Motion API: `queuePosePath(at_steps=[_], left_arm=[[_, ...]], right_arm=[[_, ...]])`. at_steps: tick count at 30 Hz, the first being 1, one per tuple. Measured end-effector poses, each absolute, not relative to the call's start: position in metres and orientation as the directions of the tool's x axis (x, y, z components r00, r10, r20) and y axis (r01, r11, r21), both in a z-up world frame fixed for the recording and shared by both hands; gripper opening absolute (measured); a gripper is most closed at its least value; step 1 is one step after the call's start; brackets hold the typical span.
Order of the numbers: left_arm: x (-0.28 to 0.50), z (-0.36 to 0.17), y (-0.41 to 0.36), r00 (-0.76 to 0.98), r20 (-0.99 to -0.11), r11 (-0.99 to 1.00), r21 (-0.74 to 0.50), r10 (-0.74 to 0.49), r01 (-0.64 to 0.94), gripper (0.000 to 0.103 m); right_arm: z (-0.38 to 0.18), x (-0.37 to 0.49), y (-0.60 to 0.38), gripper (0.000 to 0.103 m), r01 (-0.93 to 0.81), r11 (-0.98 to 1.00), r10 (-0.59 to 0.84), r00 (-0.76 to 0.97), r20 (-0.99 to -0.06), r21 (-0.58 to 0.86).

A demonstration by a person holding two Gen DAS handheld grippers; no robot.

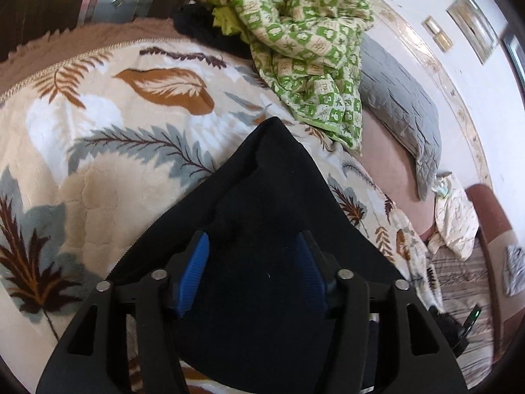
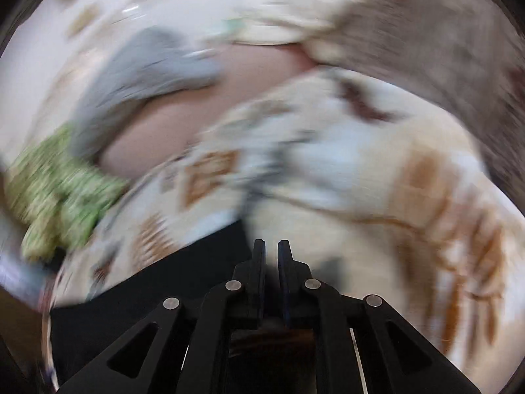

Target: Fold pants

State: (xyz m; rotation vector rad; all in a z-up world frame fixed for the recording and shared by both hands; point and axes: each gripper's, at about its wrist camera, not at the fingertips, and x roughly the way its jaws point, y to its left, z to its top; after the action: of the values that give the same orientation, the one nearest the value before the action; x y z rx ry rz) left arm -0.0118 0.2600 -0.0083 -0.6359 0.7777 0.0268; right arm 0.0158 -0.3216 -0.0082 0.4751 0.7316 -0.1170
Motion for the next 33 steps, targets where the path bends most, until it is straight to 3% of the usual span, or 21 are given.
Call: queuePosePath(at_steps=[2,4,6,11,13,15,18,21,27,33], left_arm=[[-0.009,-0.017,0.258,0.712,-0.669,0.820,-0.518,-0.214,-0.241,0.059],[-0.002,-0.035,0.260,0.677,-0.704,0.813,-0.512,-0.213,-0.277,0.059],[0.000,-0.043,0.260,0.668,-0.711,0.810,-0.514,-0.219,-0.282,0.058],[0.005,-0.040,0.236,0.677,-0.717,0.892,-0.402,-0.166,-0.207,0.083],[0.005,-0.041,0.223,0.686,-0.718,0.920,-0.338,-0.116,-0.198,0.086],[0.002,-0.043,0.215,0.704,-0.707,0.933,-0.293,-0.065,-0.209,0.089],[0.001,-0.046,0.208,0.716,-0.697,0.943,-0.255,-0.027,-0.213,0.094],[0.004,-0.048,0.203,0.698,-0.716,0.959,-0.203,-0.007,-0.199,0.097],[0.011,-0.052,0.186,0.662,-0.747,0.979,-0.078,0.068,-0.188,0.103],[0.012,-0.052,0.186,0.655,-0.752,0.979,-0.070,0.074,-0.191,0.103]], right_arm=[[-0.024,0.034,-0.302,0.013,0.190,0.915,0.141,0.673,-0.726,0.355],[-0.046,0.045,-0.300,0.013,0.237,0.922,0.121,0.577,-0.808,0.307],[-0.058,0.047,-0.307,0.013,0.241,0.908,0.160,0.558,-0.815,0.343],[-0.056,0.042,-0.302,0.018,0.207,0.923,0.159,0.562,-0.812,0.324],[-0.054,0.042,-0.297,0.036,0.175,0.928,0.179,0.565,-0.806,0.328],[-0.050,0.045,-0.286,0.065,0.124,0.941,0.195,0.565,-0.802,0.316],[-0.051,0.044,-0.256,0.084,0.043,0.982,0.129,0.558,-0.820,0.184],[-0.055,0.043,-0.240,0.085,0.014,0.996,0.070,0.556,-0.828,0.093],[-0.056,0.043,-0.248,0.086,0.016,0.991,0.099,0.559,-0.823,0.129],[-0.058,0.043,-0.244,0.086,0.001,0.995,0.082,0.555,-0.828,0.100]])
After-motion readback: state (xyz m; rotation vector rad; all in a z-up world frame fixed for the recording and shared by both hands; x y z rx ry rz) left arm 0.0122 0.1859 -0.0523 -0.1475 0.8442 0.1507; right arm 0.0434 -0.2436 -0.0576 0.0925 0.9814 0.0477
